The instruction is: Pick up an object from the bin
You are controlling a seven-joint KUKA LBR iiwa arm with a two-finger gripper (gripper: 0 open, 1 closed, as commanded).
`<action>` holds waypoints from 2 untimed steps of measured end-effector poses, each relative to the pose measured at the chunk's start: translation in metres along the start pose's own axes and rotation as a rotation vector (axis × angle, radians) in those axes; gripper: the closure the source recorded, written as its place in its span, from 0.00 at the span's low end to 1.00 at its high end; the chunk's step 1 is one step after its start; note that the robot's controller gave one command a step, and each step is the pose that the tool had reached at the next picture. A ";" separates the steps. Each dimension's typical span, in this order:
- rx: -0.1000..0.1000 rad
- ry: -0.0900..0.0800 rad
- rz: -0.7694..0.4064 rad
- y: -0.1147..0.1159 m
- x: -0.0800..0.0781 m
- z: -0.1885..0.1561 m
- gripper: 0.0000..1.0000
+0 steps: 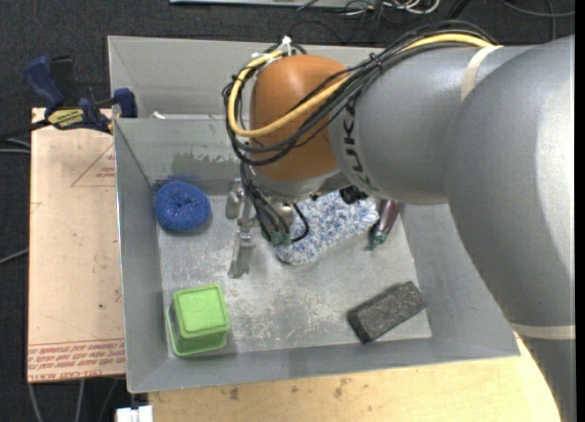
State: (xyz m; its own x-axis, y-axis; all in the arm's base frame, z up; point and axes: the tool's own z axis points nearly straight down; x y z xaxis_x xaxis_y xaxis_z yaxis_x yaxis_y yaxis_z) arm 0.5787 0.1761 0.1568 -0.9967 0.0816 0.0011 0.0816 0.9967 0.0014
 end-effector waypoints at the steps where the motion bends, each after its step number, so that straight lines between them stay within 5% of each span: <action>1: -0.001 -0.009 0.087 -0.055 -0.016 -0.010 0.00; 2: 0.001 -0.004 0.074 -0.070 -0.015 0.024 0.00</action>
Offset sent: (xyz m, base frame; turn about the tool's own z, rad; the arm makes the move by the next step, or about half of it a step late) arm 0.0080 -0.0811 -0.0665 -0.1623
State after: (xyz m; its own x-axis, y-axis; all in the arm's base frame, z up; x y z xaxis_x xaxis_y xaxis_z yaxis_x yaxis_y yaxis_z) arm 0.5884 0.1050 0.1327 -0.9879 0.1550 -0.0032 0.1550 0.9879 0.0001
